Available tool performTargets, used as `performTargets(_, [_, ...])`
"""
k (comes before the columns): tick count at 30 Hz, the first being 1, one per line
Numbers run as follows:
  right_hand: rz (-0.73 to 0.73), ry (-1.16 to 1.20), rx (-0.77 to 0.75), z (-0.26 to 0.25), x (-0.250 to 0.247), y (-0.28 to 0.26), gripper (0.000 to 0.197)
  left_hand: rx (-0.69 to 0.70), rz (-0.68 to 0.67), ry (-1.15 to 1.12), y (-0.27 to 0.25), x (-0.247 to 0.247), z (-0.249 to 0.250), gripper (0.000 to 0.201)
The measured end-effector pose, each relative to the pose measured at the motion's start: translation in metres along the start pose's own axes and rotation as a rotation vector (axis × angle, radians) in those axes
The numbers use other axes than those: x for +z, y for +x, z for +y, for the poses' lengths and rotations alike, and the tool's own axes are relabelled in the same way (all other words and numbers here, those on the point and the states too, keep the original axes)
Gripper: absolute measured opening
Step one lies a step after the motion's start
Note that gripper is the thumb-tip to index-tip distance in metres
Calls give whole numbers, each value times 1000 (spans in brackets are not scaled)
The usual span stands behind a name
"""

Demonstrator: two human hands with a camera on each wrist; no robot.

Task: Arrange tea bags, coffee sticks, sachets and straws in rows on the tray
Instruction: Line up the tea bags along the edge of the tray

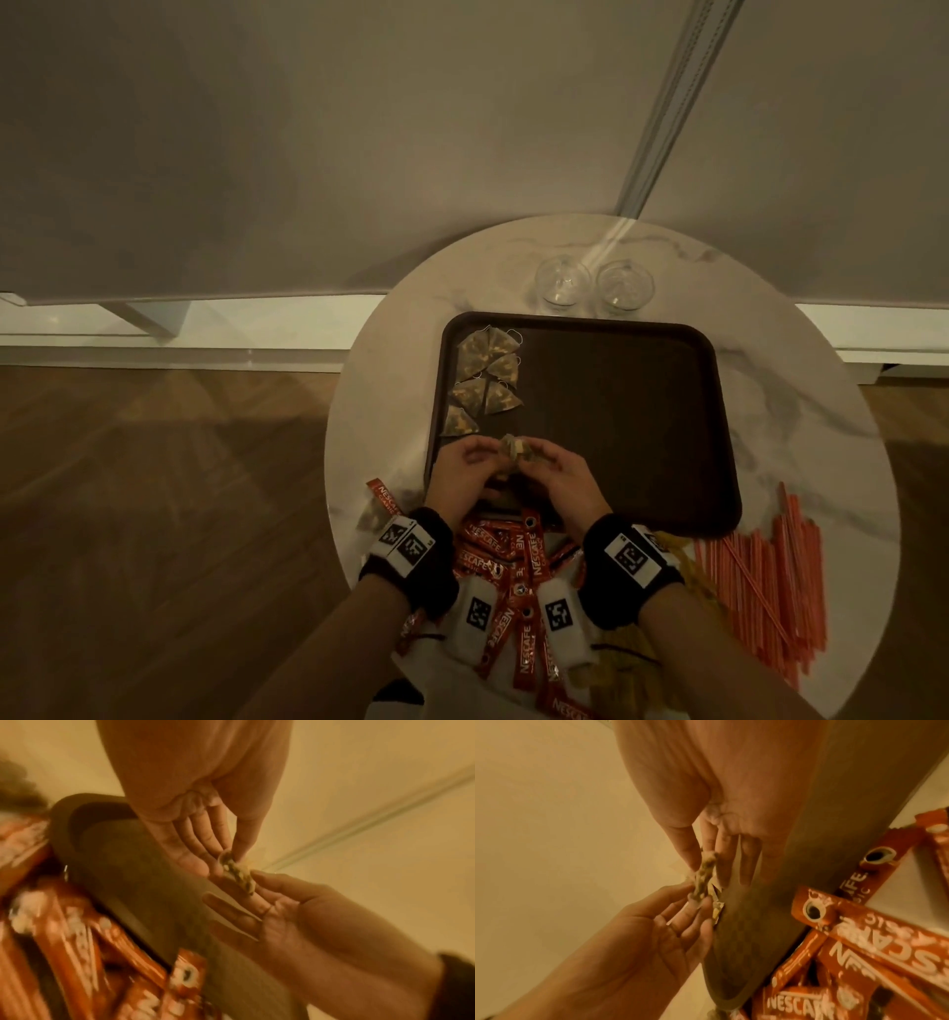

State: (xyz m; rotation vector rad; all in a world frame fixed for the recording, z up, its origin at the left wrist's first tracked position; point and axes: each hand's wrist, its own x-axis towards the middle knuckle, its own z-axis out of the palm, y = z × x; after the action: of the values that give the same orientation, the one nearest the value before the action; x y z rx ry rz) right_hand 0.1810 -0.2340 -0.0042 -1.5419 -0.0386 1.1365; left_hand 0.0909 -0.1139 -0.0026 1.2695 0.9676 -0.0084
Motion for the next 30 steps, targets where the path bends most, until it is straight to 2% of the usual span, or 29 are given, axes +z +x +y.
performTargets(4, [74, -94, 53, -6, -6, 18, 26, 228, 27, 492, 28, -8, 10, 11])
performTargets(7, [81, -212, 90, -7, -12, 33, 26, 329, -7, 803, 47, -8, 20, 11])
performTargets(11, [71, -324, 111, -6, -15, 47, 26, 402, -74, 1096, 63, -4, 27, 18])
performTargets(13, [81, -419, 104, -4, -17, 52, 27, 512, -37, 1218, 67, -3, 29, 21])
performTargets(15, [93, -564, 80, -4, -21, 55, 27, 616, 27, 1246, 69, -6, 31, 22])
performTargets(18, [80, -702, 50, -8, -26, 55, 30, 626, 81, 1259, 70, -17, 32, 22])
performTargets(21, [74, -743, 26, -12, -23, 58, 37, 563, 18, 1269, 70, -24, 31, 22])
performTargets(23, [75, -773, 14, -13, -18, 63, 37, 568, -13, 1290, 70, -23, 29, 23])
performTargets(27, [127, -847, -52, -16, -8, 70, 25, 588, -15, 1373, 74, -17, 33, 24])
performTargets(30, [139, -915, -149, -18, -2, 70, 16, 583, -74, 1494, 77, -13, 35, 24])
